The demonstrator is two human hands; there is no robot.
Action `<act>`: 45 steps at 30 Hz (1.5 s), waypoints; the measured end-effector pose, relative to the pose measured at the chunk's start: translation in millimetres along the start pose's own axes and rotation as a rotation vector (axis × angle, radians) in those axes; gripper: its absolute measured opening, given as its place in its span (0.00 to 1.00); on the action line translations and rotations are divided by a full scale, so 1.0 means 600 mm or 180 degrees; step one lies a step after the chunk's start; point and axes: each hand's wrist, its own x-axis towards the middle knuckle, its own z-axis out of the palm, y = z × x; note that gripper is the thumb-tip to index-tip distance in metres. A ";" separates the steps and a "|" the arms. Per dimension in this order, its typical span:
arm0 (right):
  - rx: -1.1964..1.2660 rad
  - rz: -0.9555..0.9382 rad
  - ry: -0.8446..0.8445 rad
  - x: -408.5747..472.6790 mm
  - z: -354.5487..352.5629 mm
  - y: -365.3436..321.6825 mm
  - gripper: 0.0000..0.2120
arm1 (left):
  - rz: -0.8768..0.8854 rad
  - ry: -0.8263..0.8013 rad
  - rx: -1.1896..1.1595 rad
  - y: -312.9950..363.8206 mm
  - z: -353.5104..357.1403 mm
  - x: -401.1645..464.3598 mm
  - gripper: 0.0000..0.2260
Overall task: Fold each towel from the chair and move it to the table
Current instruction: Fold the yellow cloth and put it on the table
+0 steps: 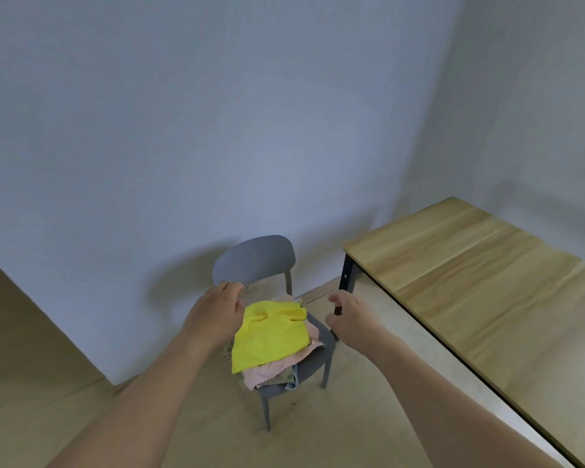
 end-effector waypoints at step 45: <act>-0.1880 -0.0396 0.1504 0.541 0.784 0.337 0.17 | 0.1461 -0.0529 -0.1343 -0.445 0.808 0.294 0.09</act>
